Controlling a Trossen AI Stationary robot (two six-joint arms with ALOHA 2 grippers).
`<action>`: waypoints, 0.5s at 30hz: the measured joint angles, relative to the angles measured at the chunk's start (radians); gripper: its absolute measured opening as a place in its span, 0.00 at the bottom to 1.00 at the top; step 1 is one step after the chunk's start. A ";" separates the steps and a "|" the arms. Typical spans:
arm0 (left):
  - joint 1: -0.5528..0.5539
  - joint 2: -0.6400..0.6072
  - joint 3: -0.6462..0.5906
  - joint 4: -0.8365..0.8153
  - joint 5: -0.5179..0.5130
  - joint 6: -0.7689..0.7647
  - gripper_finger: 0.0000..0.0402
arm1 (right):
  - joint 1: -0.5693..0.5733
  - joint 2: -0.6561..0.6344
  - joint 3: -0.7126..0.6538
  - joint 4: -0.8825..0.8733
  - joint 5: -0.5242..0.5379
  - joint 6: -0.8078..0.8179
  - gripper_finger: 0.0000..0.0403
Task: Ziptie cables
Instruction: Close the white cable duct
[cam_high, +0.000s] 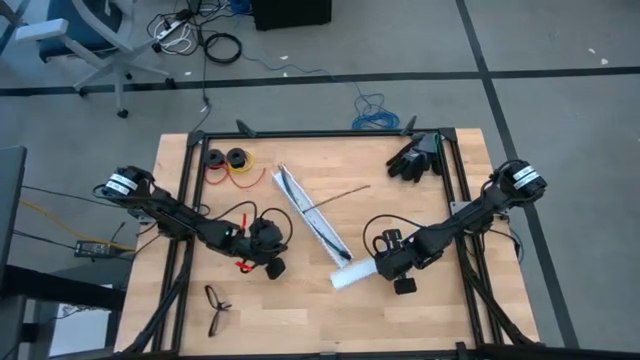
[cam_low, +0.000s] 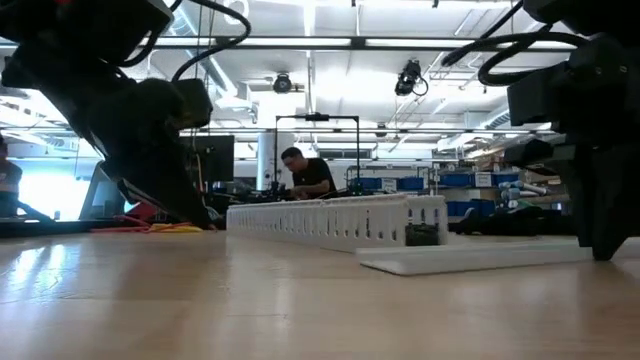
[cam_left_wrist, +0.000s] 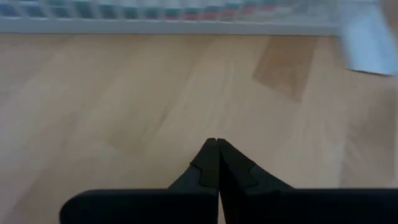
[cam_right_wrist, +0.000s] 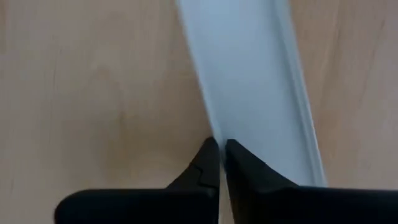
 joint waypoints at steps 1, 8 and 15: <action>-0.005 0.000 0.000 0.006 -0.002 0.000 0.00 | 0.002 -0.002 -0.001 0.001 0.000 0.005 0.02; -0.033 0.000 0.000 0.015 -0.009 -0.004 0.00 | 0.012 -0.024 0.018 -0.013 -0.068 0.050 0.00; -0.043 0.000 0.000 0.016 -0.013 -0.004 0.00 | 0.012 -0.030 0.102 -0.008 -0.143 0.063 0.00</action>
